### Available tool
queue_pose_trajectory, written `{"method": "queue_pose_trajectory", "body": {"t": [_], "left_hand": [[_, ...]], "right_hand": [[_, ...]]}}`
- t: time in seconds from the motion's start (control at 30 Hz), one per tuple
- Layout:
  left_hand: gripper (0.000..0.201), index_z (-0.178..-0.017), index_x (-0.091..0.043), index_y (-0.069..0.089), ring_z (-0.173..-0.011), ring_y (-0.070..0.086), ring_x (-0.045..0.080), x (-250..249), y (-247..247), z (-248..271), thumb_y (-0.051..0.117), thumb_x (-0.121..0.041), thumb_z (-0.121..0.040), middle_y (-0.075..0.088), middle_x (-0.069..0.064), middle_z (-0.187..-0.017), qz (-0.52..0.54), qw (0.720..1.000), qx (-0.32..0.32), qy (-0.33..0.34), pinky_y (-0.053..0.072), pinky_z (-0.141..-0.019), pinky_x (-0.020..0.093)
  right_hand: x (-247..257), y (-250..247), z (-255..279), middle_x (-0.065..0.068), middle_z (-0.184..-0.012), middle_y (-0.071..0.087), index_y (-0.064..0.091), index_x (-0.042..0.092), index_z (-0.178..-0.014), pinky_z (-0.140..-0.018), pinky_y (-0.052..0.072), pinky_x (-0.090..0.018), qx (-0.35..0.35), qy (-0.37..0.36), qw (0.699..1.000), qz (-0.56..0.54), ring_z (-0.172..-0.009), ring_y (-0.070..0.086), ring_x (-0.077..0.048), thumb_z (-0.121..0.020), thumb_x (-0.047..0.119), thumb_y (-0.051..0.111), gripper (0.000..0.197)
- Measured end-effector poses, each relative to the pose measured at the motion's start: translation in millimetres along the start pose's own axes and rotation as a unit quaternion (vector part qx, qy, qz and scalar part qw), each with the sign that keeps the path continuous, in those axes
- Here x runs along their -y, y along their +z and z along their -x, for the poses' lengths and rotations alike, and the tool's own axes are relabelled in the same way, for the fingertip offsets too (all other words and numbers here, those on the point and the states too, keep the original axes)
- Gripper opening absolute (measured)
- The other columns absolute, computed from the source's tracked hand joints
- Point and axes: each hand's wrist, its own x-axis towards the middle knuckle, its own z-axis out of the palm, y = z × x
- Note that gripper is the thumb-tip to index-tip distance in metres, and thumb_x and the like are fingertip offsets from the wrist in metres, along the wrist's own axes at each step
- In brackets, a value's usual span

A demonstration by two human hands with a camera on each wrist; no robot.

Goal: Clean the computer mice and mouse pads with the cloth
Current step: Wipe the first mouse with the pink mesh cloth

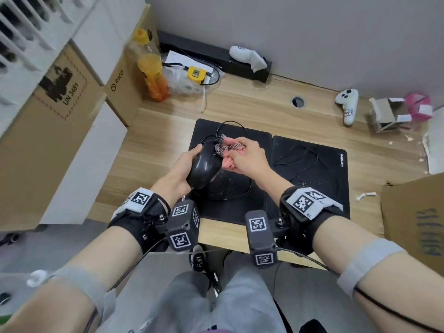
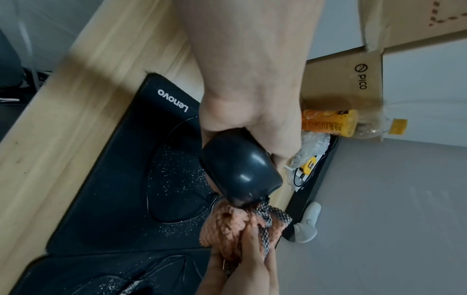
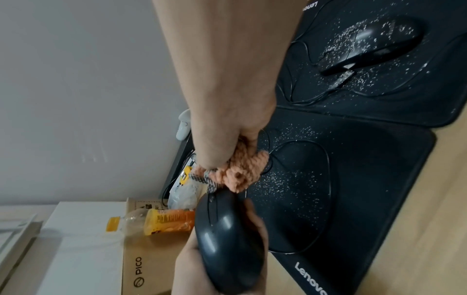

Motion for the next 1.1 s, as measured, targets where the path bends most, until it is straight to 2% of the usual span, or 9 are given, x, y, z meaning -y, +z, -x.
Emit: {"method": "queue_pose_trajectory", "body": {"t": [0.13,0.27,0.4,0.47,0.53,0.63,0.73,0.97,1.1], "left_hand": [[0.032,-0.085,-0.017,0.069,-0.061,0.065,0.020,-5.3,5.0,-2.8,0.053,-0.042,-0.094,0.069,0.004,-0.075,0.017,0.999,-0.033,0.008,0.051,-0.066,0.029],[0.049,-0.115,-0.011,0.070,-0.089,0.070,0.031,-5.7,-1.7,-18.6,0.062,-0.038,-0.075,0.071,0.014,-0.112,0.035,0.994,-0.102,0.013,0.057,-0.082,0.043],[0.045,-0.115,-0.018,0.066,-0.072,0.067,0.026,2.0,-2.5,-24.6,0.063,-0.041,-0.077,0.070,0.008,-0.096,0.028,0.994,-0.103,-0.007,0.056,-0.063,0.033],[0.035,-0.109,-0.018,0.065,-0.065,0.066,0.024,3.4,5.6,-14.6,0.062,-0.044,-0.085,0.069,0.006,-0.086,0.035,0.997,-0.072,-0.004,0.055,-0.060,0.029],[0.033,-0.104,-0.018,0.066,-0.064,0.066,0.021,5.1,10.2,-7.2,0.058,-0.047,-0.091,0.069,0.005,-0.083,0.023,0.999,-0.031,-0.007,0.055,-0.059,0.026],[0.031,-0.089,-0.018,0.069,-0.057,0.065,0.018,9.6,11.3,6.4,0.054,-0.045,-0.095,0.069,0.003,-0.074,-0.013,1.000,0.016,-0.010,0.053,-0.056,0.023],[0.027,-0.092,-0.019,0.069,-0.062,0.066,0.019,10.9,12.4,16.2,0.057,-0.043,-0.093,0.070,0.003,-0.078,-0.024,0.999,0.023,0.002,0.054,-0.057,0.025],[0.073,-0.122,-0.016,0.067,-0.075,0.070,0.029,10.6,-18.1,-22.5,0.073,-0.052,-0.059,0.072,0.007,-0.102,0.008,0.996,-0.092,0.005,0.055,-0.059,0.035],[0.051,-0.115,-0.013,0.069,-0.063,0.066,0.024,9.3,-7.1,9.7,0.068,-0.047,-0.076,0.069,0.006,-0.086,0.000,0.998,-0.066,0.000,0.054,-0.055,0.027]], "right_hand": [[-3.2,12.5,-3.6,0.000,-0.073,0.061,0.063,0.013,-0.104,-0.044,0.042,-0.004,0.021,0.005,1.000,0.016,-0.048,0.052,0.005,-0.092,-0.003,0.050,0.024],[-19.0,27.5,0.9,-0.005,-0.087,0.071,0.066,0.014,-0.097,-0.054,0.042,-0.016,0.074,-0.013,0.990,0.123,-0.074,0.062,-0.013,-0.085,0.013,0.064,0.012],[-26.4,22.1,7.9,0.011,-0.075,0.062,0.060,0.021,-0.085,-0.059,0.042,-0.018,0.111,-0.044,0.979,0.163,-0.065,0.056,-0.006,-0.078,0.017,0.077,0.019],[-26.9,15.3,8.5,0.006,-0.078,0.066,0.061,0.022,-0.086,-0.055,0.047,-0.019,0.101,-0.035,0.982,0.157,-0.065,0.060,-0.012,-0.078,0.016,0.077,0.019],[-25.5,8.0,8.3,-0.004,-0.080,0.071,0.065,0.019,-0.093,-0.050,0.053,-0.023,0.063,-0.010,0.990,0.127,-0.061,0.064,-0.018,-0.081,0.013,0.073,0.015],[-26.5,1.4,6.9,-0.006,-0.085,0.071,0.066,0.018,-0.104,-0.041,0.044,-0.012,-0.034,0.033,0.997,0.063,-0.052,0.061,-0.005,-0.087,0.010,0.063,0.019],[-28.5,3.8,4.8,-0.005,-0.097,0.070,0.066,0.020,-0.110,-0.047,0.042,-0.010,-0.080,0.027,0.994,0.064,-0.069,0.063,-0.005,-0.089,0.014,0.061,0.022],[-19.8,35.8,29.7,0.002,-0.081,0.066,0.066,0.015,-0.092,-0.055,0.043,-0.015,0.032,-0.020,0.993,0.110,-0.068,0.057,-0.007,-0.083,0.021,0.071,0.011],[-22.1,32.4,31.5,0.001,-0.077,0.066,0.065,0.014,-0.090,-0.053,0.042,-0.014,0.024,-0.014,0.991,0.128,-0.070,0.058,-0.011,-0.085,0.017,0.067,0.006]]}}
